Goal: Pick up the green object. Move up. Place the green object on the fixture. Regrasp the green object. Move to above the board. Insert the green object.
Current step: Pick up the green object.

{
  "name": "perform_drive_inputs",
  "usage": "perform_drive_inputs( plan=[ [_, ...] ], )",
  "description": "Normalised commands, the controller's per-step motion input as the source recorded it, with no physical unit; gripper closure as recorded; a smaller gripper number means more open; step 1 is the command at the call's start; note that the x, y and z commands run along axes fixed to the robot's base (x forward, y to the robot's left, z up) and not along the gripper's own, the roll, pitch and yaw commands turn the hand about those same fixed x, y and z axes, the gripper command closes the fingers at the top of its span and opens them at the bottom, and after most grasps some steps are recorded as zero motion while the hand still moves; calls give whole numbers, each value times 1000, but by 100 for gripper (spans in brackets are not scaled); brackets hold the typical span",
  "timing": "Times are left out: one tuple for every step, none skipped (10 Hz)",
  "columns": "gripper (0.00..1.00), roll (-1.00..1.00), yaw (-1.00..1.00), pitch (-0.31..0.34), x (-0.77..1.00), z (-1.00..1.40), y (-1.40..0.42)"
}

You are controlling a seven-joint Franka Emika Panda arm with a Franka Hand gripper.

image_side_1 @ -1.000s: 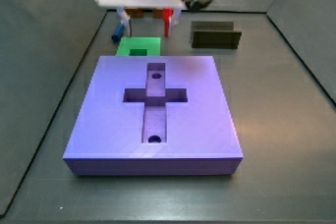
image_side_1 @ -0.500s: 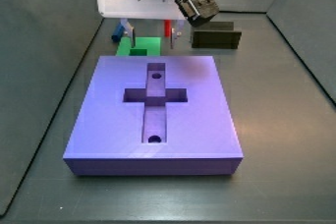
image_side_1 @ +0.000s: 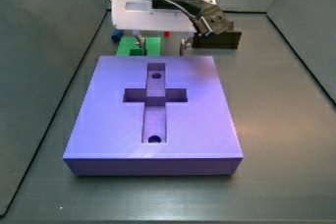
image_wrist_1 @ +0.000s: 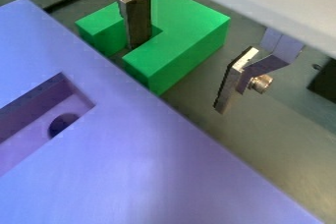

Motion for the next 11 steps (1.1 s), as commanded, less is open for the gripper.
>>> perform_drive_inputs(
  plan=[
    [0,94,0,0,-329,-97,0],
    [0,220,29,0,-143,-220,-206],
    [0,346,0,0,-23,-211,-297],
    [0,364,0,0,-9,-169,-157],
    [0,253,0,0,-86,-54,0],
    [0,134,0,0,-103,-49,86],
    [0,134,0,0,-149,-26,100],
    [0,114,0,0,-114,0,3],
    [0,20,0,0,-51,-77,0],
    [0,0,0,0,-11,-94,0],
    [0,0,0,0,-23,-66,0]
  ],
)
